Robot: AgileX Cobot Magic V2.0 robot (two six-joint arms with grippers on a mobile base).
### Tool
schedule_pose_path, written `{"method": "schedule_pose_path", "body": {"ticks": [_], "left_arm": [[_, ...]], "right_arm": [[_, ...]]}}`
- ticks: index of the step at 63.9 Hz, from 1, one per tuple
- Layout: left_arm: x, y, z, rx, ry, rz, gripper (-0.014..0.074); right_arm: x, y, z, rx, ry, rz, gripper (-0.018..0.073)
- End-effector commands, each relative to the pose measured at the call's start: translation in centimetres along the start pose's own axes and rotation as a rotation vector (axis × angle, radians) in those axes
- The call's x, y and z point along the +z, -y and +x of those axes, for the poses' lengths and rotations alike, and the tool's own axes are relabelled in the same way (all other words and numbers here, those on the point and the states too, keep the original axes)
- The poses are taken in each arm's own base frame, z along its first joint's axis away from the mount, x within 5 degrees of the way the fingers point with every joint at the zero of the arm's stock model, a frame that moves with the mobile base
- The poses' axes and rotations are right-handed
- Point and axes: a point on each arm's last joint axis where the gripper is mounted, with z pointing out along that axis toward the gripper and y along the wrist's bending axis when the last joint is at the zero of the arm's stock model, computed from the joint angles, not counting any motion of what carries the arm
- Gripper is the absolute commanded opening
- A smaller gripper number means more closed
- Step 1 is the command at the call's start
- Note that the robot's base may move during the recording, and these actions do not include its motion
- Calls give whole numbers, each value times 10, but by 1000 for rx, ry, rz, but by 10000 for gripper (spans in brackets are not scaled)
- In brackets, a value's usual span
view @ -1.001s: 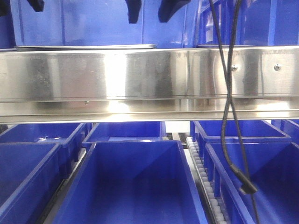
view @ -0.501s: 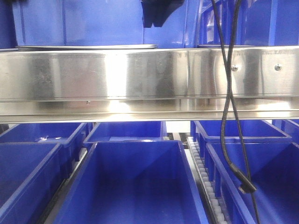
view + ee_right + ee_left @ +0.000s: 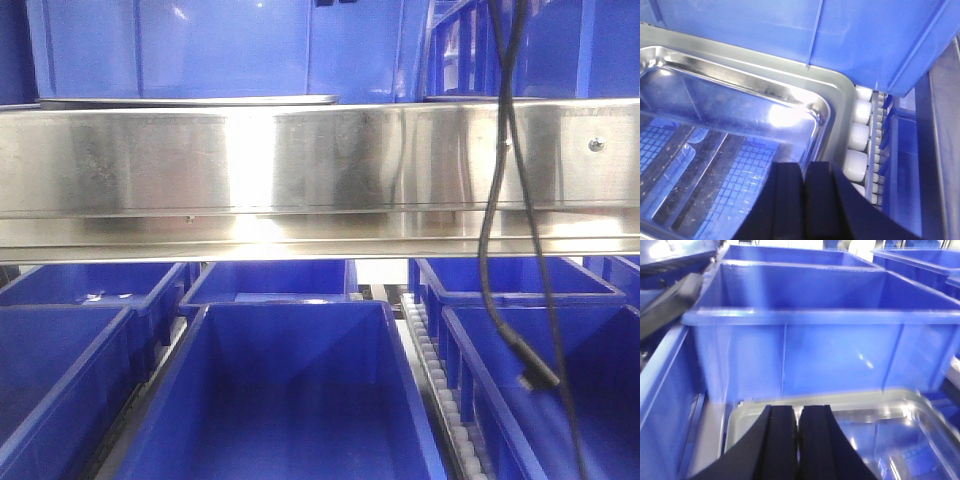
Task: Stack silver trays without gaps
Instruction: 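Open both grippers to release the tray rims, then raise both grippers up and away from the stacked trays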
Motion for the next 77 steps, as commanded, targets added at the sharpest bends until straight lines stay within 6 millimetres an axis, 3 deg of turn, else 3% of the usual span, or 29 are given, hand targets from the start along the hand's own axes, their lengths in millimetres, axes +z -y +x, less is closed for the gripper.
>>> {"method": "schedule_pose_path", "body": {"ticks": [1,10,26,41,60,77], "left_arm": [[-14,-1,14,7,48,5,4],[-42,-1,30,-3,166,21,4],[-98,-4,39,-13,265,19,4],[-131,-8,44,52,290,-25,4],[-138,-10,42,116,353,-55,4],[-117,-7,69,131,350,-28,4]], "right_arm": [[-6,2,-4,-8,22,7,-79],[-6,2,-4,-8,22,7,-79],[-6,-2,-9,-9,79,-43,-79],[-9,-12,-19,-10,199,-149,-79],[-17,-26,-35,-13,385,-313,-79],[-27,-36,-46,-15,536,-446,-79]]}}
